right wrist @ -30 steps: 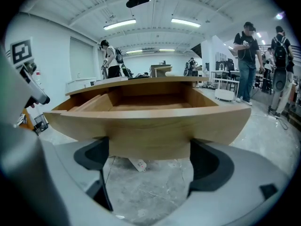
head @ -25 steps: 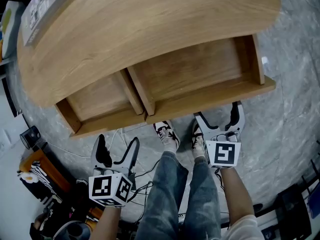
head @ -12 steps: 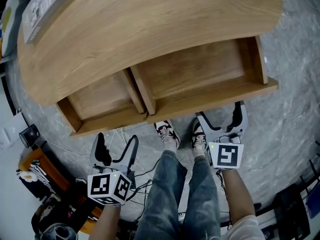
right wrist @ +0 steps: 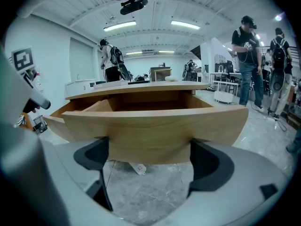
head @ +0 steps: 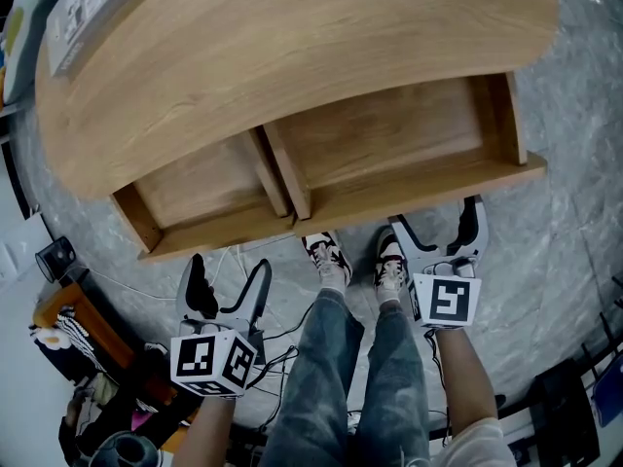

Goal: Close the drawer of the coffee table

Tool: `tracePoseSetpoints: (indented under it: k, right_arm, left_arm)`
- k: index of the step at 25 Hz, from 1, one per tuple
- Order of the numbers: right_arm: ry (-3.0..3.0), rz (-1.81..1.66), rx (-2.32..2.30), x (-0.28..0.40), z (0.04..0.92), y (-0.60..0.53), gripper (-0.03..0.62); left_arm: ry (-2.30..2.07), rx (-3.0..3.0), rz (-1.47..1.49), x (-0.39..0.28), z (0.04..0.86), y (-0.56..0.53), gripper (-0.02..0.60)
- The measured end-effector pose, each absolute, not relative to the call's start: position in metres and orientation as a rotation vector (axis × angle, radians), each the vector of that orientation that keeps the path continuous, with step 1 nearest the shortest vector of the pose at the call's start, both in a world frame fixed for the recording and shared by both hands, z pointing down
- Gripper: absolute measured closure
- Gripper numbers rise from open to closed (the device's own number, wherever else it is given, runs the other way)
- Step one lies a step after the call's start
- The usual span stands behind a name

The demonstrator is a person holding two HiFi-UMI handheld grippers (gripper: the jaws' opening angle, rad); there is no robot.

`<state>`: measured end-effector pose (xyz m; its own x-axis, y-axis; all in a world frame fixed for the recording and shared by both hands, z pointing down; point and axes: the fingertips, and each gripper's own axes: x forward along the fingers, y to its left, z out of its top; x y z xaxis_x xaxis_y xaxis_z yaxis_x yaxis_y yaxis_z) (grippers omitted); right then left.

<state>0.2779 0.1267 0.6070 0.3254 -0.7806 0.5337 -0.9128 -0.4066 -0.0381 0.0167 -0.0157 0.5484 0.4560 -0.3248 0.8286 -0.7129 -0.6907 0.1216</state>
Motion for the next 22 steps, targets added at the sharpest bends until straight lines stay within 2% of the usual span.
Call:
tracePoseSetpoints:
  k: [22]
  right_arm:
    - [-1.501,0.718,2.346,0.311,0.608,0.065,0.05]
  left_arm:
    - [-0.906,2.213,1.09,0.009,0.541,-0.041,0.092]
